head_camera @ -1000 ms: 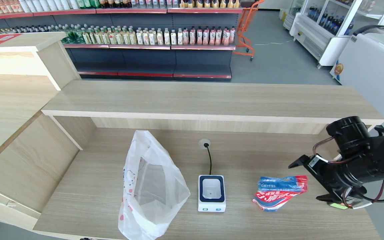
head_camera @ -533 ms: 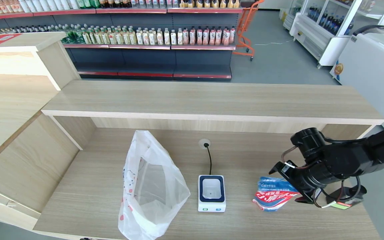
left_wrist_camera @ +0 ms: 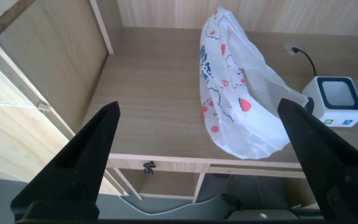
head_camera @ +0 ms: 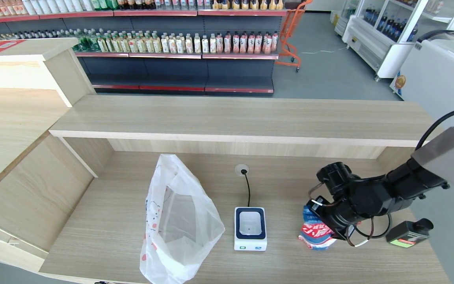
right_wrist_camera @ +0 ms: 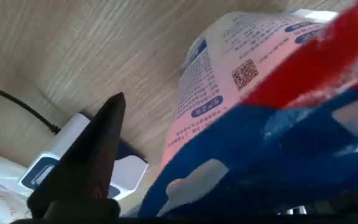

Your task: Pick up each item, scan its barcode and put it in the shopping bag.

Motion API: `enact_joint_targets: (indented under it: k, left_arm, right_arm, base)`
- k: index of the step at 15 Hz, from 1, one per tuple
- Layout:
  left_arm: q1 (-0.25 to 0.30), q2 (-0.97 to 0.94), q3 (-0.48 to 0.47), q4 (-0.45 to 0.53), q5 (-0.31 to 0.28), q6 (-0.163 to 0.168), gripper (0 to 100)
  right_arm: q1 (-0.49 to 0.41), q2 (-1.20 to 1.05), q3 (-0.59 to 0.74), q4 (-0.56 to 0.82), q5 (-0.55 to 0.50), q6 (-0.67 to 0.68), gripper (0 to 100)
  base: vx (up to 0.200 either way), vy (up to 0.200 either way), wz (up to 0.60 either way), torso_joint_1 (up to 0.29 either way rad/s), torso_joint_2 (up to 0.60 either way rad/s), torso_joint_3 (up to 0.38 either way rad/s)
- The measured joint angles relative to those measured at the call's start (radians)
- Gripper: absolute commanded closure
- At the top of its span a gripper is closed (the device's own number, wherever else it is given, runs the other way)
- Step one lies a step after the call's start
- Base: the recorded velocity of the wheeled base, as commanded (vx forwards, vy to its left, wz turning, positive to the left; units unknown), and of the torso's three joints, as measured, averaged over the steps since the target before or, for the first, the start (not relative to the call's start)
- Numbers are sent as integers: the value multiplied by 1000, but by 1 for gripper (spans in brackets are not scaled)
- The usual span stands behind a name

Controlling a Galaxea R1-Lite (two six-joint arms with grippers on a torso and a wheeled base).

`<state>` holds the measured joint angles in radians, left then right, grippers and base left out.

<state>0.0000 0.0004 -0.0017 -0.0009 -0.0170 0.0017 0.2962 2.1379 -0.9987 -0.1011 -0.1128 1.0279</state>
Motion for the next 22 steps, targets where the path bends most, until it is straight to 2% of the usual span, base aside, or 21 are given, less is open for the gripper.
enact_joint_targets:
  k: [3,8,11,13,14,17,18,20,22]
  left_arm:
    - [0,0,0,0,0,0,0]
    - [0,0,0,0,0,0,0]
    - [0,0,0,0,0,0,0]
    - [0,0,0,0,0,0,0]
    - [0,0,0,0,0,0,0]
    - [0,0,0,0,0,0,0]
    - [0,0,0,0,0,0,0]
    - [0,0,0,0,0,0,0]
    - [0,0,0,0,0,0,0]
  right_arm:
    - [17,25,0,-7,-8,-31,100]
    - [24,24,8,-36,-33,-158,100]
    - [5,-92,35,-48,32,-275,100]
    - [-25,-225,85,-65,182,-439,100]
    - [-52,-309,125,-72,320,-542,100]
    - [-147,-526,230,-68,945,-789,100]
    - [-171,-579,254,-60,1090,-831,100]
    - [-188,-652,280,-54,1321,-866,100]
    - [-158,-686,296,-52,1415,-874,100]
  base:
    - [0,0,0,0,0,0]
    - [0,0,0,0,0,0]
    - [0,0,0,0,0,0]
    - [0,0,0,0,0,0]
    - [0,0,0,0,0,0]
    - [0,0,0,0,0,0]
    - [0,0,0,0,0,0]
    - [0,0,0,0,0,0]
    - [0,0,0,0,0,0]
